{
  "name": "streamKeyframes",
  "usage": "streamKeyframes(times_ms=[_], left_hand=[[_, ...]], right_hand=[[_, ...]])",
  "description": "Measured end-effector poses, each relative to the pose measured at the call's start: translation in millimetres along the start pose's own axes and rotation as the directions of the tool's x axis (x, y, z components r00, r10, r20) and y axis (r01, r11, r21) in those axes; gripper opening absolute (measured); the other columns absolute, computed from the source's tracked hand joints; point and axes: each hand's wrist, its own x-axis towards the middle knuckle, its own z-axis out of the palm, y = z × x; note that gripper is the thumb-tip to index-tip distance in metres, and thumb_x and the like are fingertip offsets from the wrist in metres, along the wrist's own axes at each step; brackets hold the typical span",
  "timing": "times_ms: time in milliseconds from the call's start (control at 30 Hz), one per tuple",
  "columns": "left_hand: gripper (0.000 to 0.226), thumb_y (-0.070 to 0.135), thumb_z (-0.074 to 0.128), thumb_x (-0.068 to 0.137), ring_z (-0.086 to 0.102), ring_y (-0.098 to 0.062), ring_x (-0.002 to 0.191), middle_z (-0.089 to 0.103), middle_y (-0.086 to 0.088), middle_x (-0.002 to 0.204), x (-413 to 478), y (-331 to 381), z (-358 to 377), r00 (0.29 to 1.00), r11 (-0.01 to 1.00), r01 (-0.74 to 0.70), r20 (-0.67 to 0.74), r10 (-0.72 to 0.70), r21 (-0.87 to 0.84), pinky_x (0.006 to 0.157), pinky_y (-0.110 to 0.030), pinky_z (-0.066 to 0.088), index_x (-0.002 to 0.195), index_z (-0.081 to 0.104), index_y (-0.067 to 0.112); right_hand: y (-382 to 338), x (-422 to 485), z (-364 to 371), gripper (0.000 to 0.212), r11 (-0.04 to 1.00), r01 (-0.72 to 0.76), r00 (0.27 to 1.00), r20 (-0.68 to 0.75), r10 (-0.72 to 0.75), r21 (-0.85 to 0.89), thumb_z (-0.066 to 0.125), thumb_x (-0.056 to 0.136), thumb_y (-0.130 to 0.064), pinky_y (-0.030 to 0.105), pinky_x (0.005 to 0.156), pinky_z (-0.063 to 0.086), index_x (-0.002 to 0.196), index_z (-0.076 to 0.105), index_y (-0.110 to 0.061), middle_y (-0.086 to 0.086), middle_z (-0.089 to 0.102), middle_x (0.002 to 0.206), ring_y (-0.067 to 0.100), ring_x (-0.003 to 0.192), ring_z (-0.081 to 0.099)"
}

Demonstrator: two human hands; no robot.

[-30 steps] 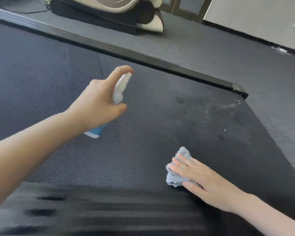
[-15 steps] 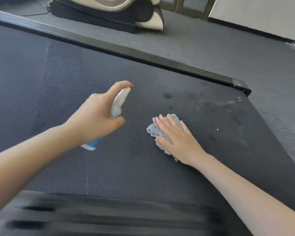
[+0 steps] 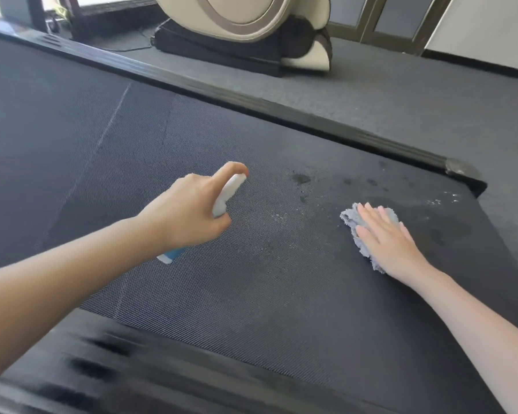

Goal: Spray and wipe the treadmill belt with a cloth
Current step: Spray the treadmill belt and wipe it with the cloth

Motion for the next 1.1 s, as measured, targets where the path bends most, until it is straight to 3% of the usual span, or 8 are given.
streamKeyframes(times_ms=[133,300,600,800,967,1100], left_hand=[[0.054,0.014,0.059,0.076,0.043,-0.009,0.052,0.041,0.012,0.056,-4,10,14,0.996,0.997,0.059,-0.073,-0.055,0.053,0.059,-0.029,0.034,0.123,0.038,0.027],[0.056,0.015,0.055,0.080,0.053,-0.027,0.062,0.050,0.008,0.068,2,16,15,0.989,0.983,0.112,-0.108,-0.097,0.145,0.063,-0.035,0.043,0.130,0.032,0.028],[0.055,0.011,0.057,0.078,0.044,-0.028,0.064,0.047,0.004,0.074,-14,35,-22,0.936,0.916,0.335,-0.189,-0.296,0.220,0.063,-0.036,0.041,0.127,0.037,0.025],[0.059,0.013,0.056,0.080,0.053,-0.032,0.069,0.057,-0.001,0.080,-35,23,-36,0.944,0.917,0.326,-0.121,-0.306,0.231,0.063,-0.035,0.041,0.131,0.033,0.032],[0.063,0.014,0.060,0.081,0.048,-0.021,0.062,0.046,0.013,0.065,-47,18,-30,0.964,0.956,0.254,-0.120,-0.238,0.149,0.062,-0.032,0.036,0.136,0.035,0.031],[0.062,0.014,0.060,0.082,0.048,-0.007,0.057,0.047,0.011,0.061,-47,16,-28,0.973,0.974,0.215,-0.097,-0.208,0.076,0.053,-0.027,0.033,0.136,0.035,0.031]], right_hand=[[7,0,2,0.052,0.999,0.045,0.999,-0.005,-0.045,0.004,0.017,0.100,-0.044,0.039,0.118,-0.004,0.150,0.006,-0.037,-0.015,0.000,0.158,0.004,0.145,-0.008],[15,3,8,0.052,0.995,0.093,0.994,-0.055,-0.094,-0.017,0.015,0.099,-0.045,0.040,0.118,-0.002,0.150,0.005,-0.038,-0.014,0.002,0.159,0.005,0.145,-0.007],[13,0,1,0.055,0.993,0.117,0.993,0.001,-0.117,-0.017,0.014,0.099,-0.048,0.041,0.117,-0.004,0.151,0.004,-0.034,-0.011,-0.001,0.159,0.009,0.146,-0.009],[13,-2,3,0.054,0.995,0.093,0.995,-0.036,-0.094,-0.032,0.015,0.099,-0.048,0.041,0.117,-0.002,0.150,0.007,-0.035,-0.011,0.002,0.159,0.009,0.146,-0.006],[10,0,2,0.051,0.995,0.097,0.995,-0.038,-0.096,0.008,0.021,0.100,-0.043,0.035,0.116,-0.002,0.150,0.011,-0.037,-0.014,0.003,0.158,0.004,0.145,-0.006],[-1,-15,-8,0.047,0.974,0.205,0.976,0.054,-0.211,0.100,0.027,0.102,-0.034,0.023,0.114,-0.002,0.147,0.015,-0.039,-0.019,0.004,0.156,-0.008,0.138,-0.009]])
